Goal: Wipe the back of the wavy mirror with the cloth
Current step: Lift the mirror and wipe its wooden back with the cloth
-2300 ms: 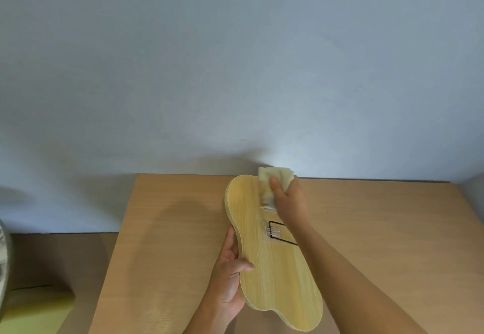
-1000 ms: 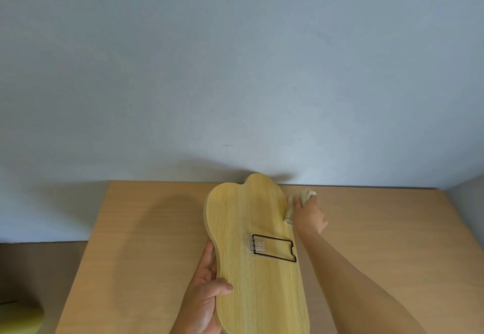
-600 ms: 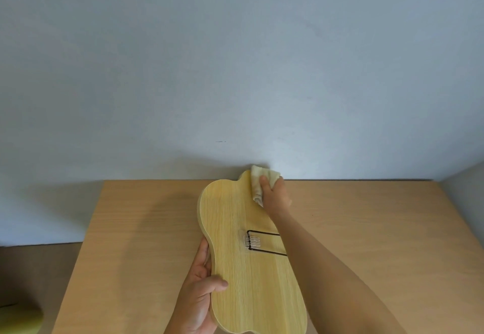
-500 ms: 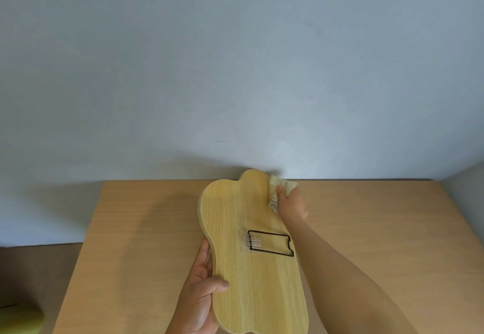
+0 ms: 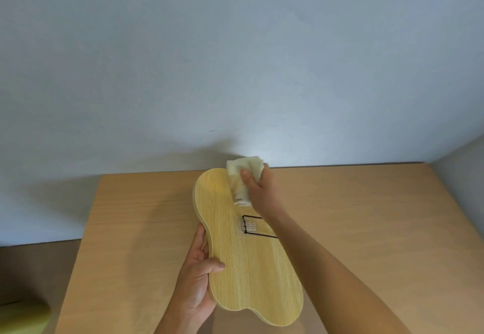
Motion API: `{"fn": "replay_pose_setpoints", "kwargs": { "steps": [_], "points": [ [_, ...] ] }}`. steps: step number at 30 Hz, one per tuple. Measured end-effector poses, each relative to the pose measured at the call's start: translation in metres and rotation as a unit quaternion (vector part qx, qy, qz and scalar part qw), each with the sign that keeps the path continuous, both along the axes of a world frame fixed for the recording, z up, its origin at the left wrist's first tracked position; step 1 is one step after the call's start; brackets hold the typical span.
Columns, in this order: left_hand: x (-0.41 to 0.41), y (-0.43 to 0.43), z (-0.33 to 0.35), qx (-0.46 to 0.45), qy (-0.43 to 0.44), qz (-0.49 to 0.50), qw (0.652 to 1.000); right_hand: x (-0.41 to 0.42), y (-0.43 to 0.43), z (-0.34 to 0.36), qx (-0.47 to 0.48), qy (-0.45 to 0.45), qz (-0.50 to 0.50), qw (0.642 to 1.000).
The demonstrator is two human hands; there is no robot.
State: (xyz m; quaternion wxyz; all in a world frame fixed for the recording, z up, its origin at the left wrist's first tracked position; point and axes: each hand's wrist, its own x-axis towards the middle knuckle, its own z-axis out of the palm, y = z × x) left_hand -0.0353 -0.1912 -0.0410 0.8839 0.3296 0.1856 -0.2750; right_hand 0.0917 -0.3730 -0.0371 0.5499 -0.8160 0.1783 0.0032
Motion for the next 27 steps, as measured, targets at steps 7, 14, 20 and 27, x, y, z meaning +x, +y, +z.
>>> {"fn": "replay_pose_setpoints", "kwargs": {
  "steps": [7, 14, 20, 27],
  "points": [
    [-0.001, -0.002, 0.000, 0.007, -0.016, -0.010, 1.000, -0.017, -0.053, -0.048, -0.227, 0.124, -0.058, 0.964],
    [-0.002, -0.006, 0.007, 0.024, -0.032, -0.014, 0.999, -0.042, -0.103, -0.044, -0.228, 0.152, -0.185, 0.944],
    [-0.002, -0.011, 0.012, 0.031, -0.028, -0.006, 0.999, -0.088, -0.059, 0.025, 0.068, -0.025, -0.063, 0.995],
    [-0.002, -0.014, 0.012, 0.028, -0.026, 0.001, 0.999, -0.116, -0.018, -0.002, -0.044, 0.035, -0.045, 0.997]
  ]
}}
